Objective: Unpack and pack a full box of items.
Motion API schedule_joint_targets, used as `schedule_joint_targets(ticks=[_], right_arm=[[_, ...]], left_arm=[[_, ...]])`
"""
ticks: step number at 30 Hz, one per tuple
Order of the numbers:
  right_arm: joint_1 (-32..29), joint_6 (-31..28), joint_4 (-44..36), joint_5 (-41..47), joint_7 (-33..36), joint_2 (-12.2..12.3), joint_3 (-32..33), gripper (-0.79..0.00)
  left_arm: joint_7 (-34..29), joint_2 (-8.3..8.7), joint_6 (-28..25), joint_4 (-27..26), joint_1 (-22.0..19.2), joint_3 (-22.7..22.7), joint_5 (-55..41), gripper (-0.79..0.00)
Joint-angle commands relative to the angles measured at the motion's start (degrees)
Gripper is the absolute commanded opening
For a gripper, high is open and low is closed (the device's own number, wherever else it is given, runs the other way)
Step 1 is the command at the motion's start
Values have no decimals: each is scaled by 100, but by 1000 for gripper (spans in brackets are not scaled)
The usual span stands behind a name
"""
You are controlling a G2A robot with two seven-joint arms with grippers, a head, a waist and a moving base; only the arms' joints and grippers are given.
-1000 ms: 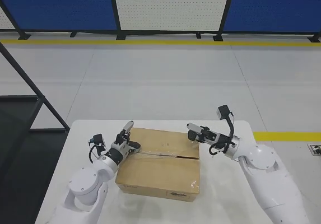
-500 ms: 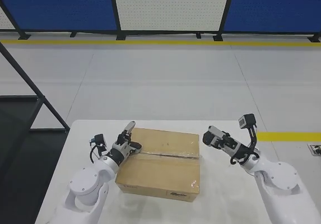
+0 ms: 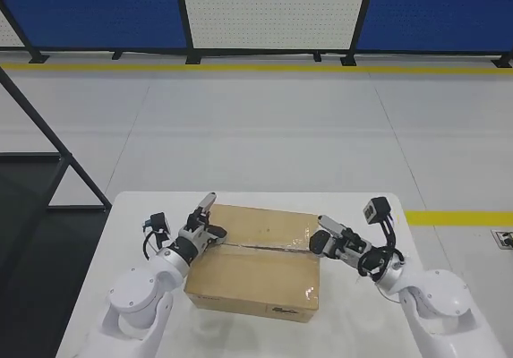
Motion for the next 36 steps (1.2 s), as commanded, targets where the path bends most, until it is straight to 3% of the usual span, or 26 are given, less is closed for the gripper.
schedule_joint_targets(ticks=[1,5,7,8,9,36], right_arm=[[201,81,185,26,-16,-41,-273,0],[583,22,553,-69,62,-115,-725,0],[697,-14,650,-143,43,-142,-874,-502],[743,-17,673,-162,37,-153,-933,-674],[786,-11,693,-204,24,-161,-980,-776],[1623,1408,1393,-1154,-451,-417,-2111,-785]], left_arm=[[-4,-3,-10,14,2,19,2,0],[-3,-6,-24,38,15,36,-4,0],[-3,-6,-22,42,22,37,-5,0],[-3,-6,-22,42,24,36,-5,0],[-4,-6,-24,42,27,36,-4,0],[-41,-25,-111,174,-12,68,-98,0]])
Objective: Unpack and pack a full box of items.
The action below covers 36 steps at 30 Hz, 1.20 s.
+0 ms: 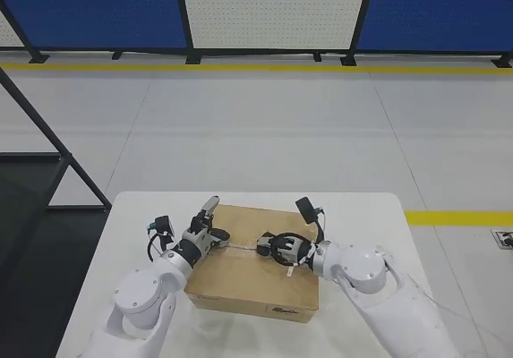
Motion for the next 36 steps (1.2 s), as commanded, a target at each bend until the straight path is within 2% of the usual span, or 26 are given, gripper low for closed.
schedule_joint_targets(ticks=[1,16,36], right_arm=[[-7,84,-14,-74,11,4,-2,-785],[-500,895,-928,-941,73,213,449,-785],[-1781,1176,-2067,-1125,-70,538,1857,-785]], left_arm=[[-4,0,-2,5,-4,0,-3,0],[-23,0,11,-22,5,7,19,0],[-18,10,19,-161,117,-26,74,0]])
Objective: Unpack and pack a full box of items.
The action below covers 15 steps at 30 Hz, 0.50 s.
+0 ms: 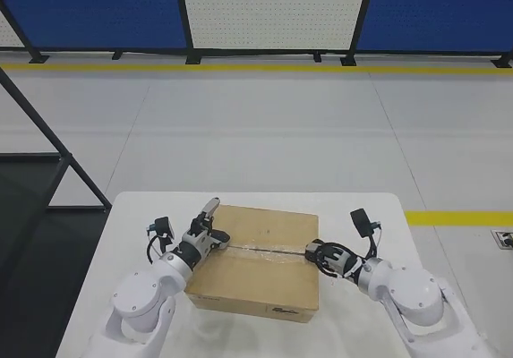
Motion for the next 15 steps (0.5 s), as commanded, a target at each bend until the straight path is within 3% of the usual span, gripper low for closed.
schedule_joint_targets(ticks=[1,15], right_arm=[[-93,-16,-52,5,-22,18,92,-785],[-550,-19,-264,118,-202,95,466,-785]], left_arm=[[2,0,4,-11,8,-2,1,0],[0,5,16,-61,49,-10,28,0]])
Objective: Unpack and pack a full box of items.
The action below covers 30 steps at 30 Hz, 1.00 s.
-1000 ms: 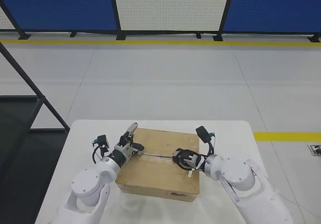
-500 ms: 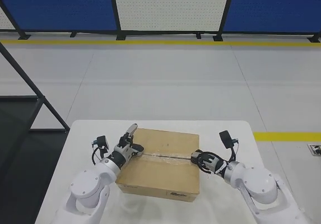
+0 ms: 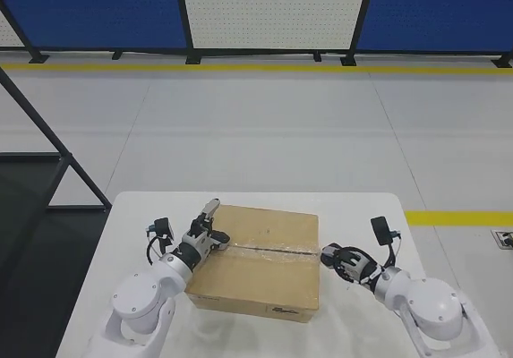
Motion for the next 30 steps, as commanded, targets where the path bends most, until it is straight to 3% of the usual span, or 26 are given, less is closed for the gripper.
schedule_joint_targets(ticks=[1,13,18,23,30], right_arm=[[-10,15,2,28,-41,0,-3,-785],[60,-80,199,64,-24,9,-121,-785],[-50,-283,-115,144,-594,-3,21,-785],[-105,-433,-620,87,-839,-15,-47,-785],[728,-417,-339,81,-574,-118,-797,-785]], left_arm=[[1,0,2,-6,3,-1,0,0],[20,2,-10,-62,60,-11,2,0],[89,1,-128,-212,128,-88,-74,0],[266,16,-323,-710,346,-428,-330,0],[645,56,-551,-1136,843,-1259,-806,0]])
